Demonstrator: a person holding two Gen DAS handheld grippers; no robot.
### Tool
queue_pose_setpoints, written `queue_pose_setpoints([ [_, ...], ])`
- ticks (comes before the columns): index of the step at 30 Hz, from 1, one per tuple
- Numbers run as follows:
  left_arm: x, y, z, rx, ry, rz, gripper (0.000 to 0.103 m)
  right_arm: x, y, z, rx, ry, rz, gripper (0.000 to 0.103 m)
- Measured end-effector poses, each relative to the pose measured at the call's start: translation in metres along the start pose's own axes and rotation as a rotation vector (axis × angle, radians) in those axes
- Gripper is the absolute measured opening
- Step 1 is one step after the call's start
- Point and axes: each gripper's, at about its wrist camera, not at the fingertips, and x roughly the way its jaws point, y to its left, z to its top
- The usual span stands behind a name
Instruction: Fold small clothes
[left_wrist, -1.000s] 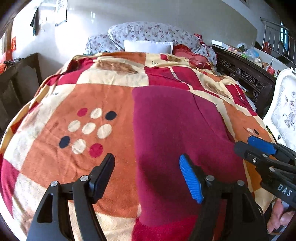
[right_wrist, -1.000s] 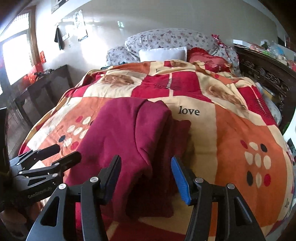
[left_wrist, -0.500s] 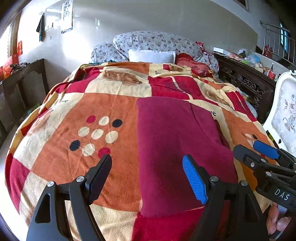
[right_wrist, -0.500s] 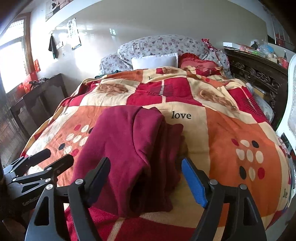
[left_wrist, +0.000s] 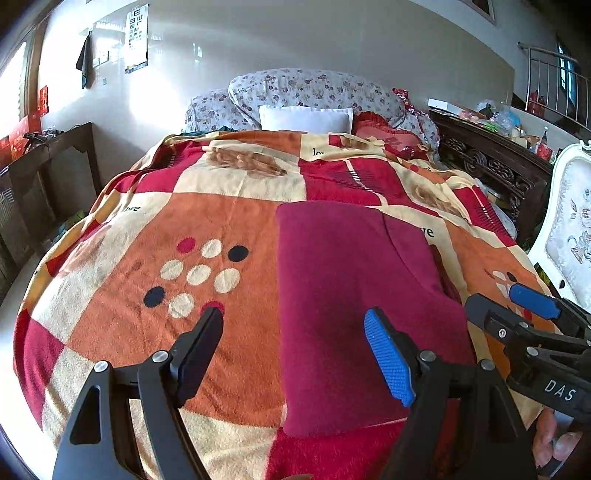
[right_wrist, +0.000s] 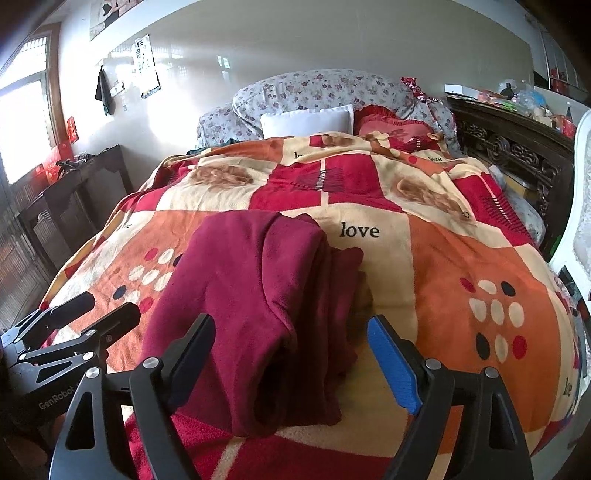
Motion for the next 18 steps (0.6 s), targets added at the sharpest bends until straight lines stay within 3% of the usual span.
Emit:
queue_pose_setpoints([
  [18,0.0062,-0.0003,-0.0023,-0.001,0.017,-0.002,0.078,0.0075,-0.0031,-0.0031,0.006,0.021,0.003,0.091],
])
